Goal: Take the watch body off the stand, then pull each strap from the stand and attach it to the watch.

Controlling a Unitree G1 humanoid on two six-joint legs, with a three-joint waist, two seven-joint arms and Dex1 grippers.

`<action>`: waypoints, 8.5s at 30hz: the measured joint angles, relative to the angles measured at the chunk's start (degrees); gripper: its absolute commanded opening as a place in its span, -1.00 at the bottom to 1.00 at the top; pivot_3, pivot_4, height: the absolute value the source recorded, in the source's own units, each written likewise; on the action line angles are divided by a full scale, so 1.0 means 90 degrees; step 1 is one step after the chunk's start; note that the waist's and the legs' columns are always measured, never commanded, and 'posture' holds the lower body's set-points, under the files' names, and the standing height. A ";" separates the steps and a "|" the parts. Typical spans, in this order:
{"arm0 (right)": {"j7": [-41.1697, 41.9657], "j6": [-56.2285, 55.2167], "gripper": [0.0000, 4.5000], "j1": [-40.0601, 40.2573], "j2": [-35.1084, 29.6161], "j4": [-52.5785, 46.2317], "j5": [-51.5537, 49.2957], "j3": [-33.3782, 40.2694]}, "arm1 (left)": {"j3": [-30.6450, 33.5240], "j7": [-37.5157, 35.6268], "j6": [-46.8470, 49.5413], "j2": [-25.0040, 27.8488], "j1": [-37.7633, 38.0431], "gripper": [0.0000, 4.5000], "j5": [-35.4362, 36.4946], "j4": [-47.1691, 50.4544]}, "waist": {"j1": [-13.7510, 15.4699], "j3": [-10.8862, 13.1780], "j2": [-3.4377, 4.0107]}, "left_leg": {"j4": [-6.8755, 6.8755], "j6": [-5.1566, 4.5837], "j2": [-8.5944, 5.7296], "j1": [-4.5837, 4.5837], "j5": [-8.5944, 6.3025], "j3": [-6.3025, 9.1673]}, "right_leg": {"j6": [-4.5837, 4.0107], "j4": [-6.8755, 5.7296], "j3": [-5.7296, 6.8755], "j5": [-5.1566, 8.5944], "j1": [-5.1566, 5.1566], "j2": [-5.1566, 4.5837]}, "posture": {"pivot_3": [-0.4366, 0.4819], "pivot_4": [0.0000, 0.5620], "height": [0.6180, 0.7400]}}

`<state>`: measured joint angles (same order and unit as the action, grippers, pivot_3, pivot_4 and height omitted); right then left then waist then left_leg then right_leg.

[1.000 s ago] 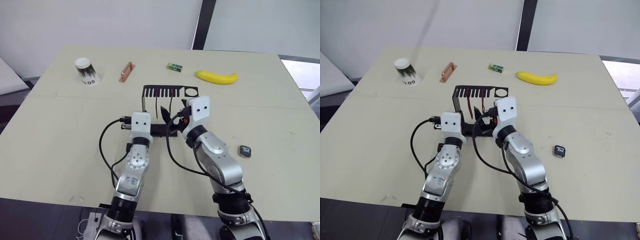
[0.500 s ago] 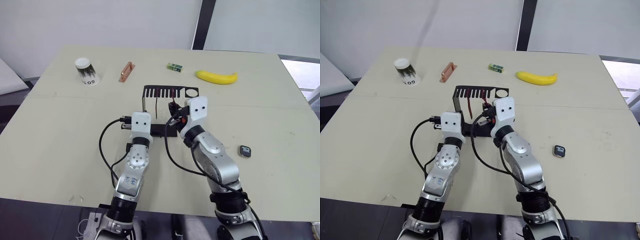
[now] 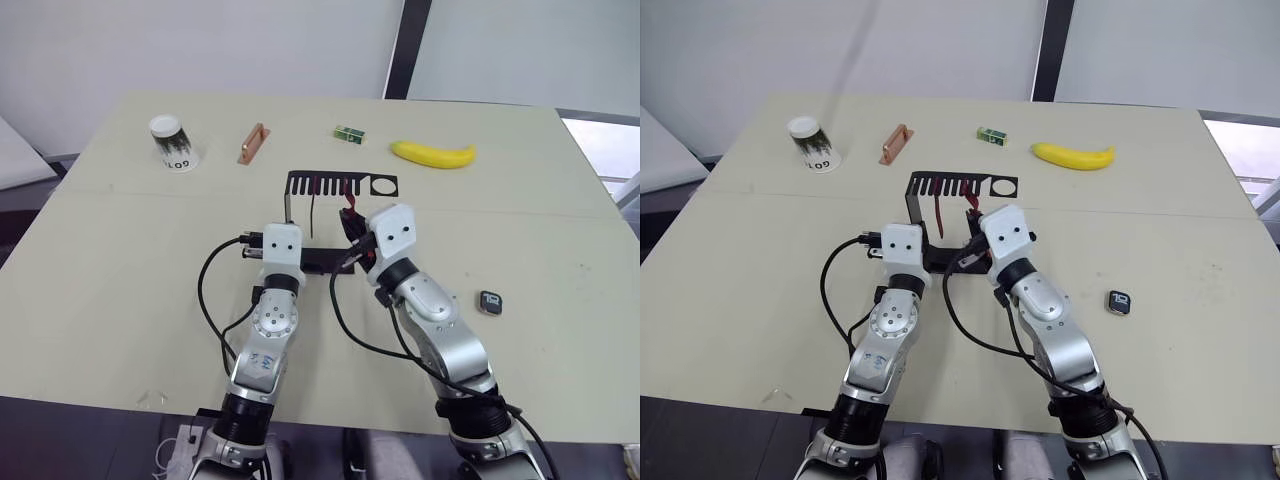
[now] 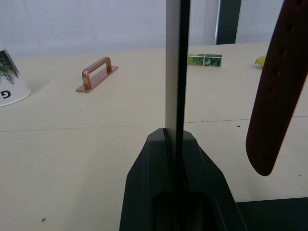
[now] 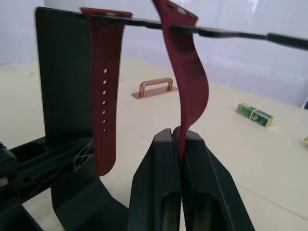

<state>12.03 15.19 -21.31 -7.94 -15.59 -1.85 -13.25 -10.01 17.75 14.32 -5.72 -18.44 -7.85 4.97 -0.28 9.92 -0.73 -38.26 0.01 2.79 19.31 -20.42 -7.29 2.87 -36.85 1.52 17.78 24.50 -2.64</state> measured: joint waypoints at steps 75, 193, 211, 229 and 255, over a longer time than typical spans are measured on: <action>0.3441 0.0570 -1.00 0.2447 -0.2625 -0.1424 -0.3776 0.2318 | 0.2161 -0.6137 0.0374 0.3691 0.3437 0.99 0.4209 0.2968 | -0.0148 0.0009 -0.0013 | 0.0015 -0.0009 0.0001 -0.0008 -0.0006 0.0003 | -0.0011 0.0000 -0.0011 0.0006 0.0000 0.0000 | -0.05 -0.47 0.99; 0.3725 0.2181 -1.00 0.1034 -0.1290 -0.1102 -0.5121 0.0770 | 0.1335 -0.6718 0.4888 0.2838 -0.1336 0.12 0.7924 0.0403 | -0.0146 0.0011 -0.0018 | -0.0003 0.0014 0.0000 0.0000 0.0007 0.0012 | -0.0006 -0.0008 -0.0013 0.0004 0.0003 0.0009 | -0.05 -0.47 0.99; 0.3768 0.2182 -1.00 0.1071 -0.1293 -0.1101 -0.5093 0.0770 | 0.1355 -0.6740 0.4889 0.2776 -0.1180 -0.99 0.7953 0.0410 | -0.0146 0.0011 -0.0018 | -0.0002 0.0014 0.0000 0.0000 0.0007 0.0013 | -0.0006 -0.0008 -0.0013 0.0004 0.0003 0.0009 | -0.05 -0.47 0.99; 0.3777 0.2181 -1.00 0.1063 -0.1350 -0.1102 -0.5090 0.0752 | 0.1386 -0.6871 0.4858 0.2743 -0.1105 -0.99 0.8004 0.0520 | -0.0147 0.0011 -0.0018 | -0.0002 0.0014 0.0000 0.0000 0.0007 0.0013 | -0.0006 -0.0008 -0.0013 0.0004 0.0003 0.0009 | -0.05 -0.47 0.99; 0.3996 0.0791 0.98 0.2985 -0.3212 -0.1230 -0.4156 0.3400 | 0.1990 -0.8053 0.2062 0.4182 0.0400 -1.00 0.6108 0.1485 | -0.0139 0.0013 -0.0020 | 0.0013 0.0013 -0.0001 -0.0001 0.0006 0.0010 | -0.0006 0.0008 -0.0018 0.0004 0.0001 0.0010 | -0.05 -0.47 0.99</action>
<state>48.00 22.30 5.56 -36.84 -26.67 -39.26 17.35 7.90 -54.73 32.88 31.92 -14.84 47.13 18.33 -1.53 10.03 -0.91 -38.14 0.12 2.78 19.30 -20.36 -7.20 2.81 -36.78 1.36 17.81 24.51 -2.55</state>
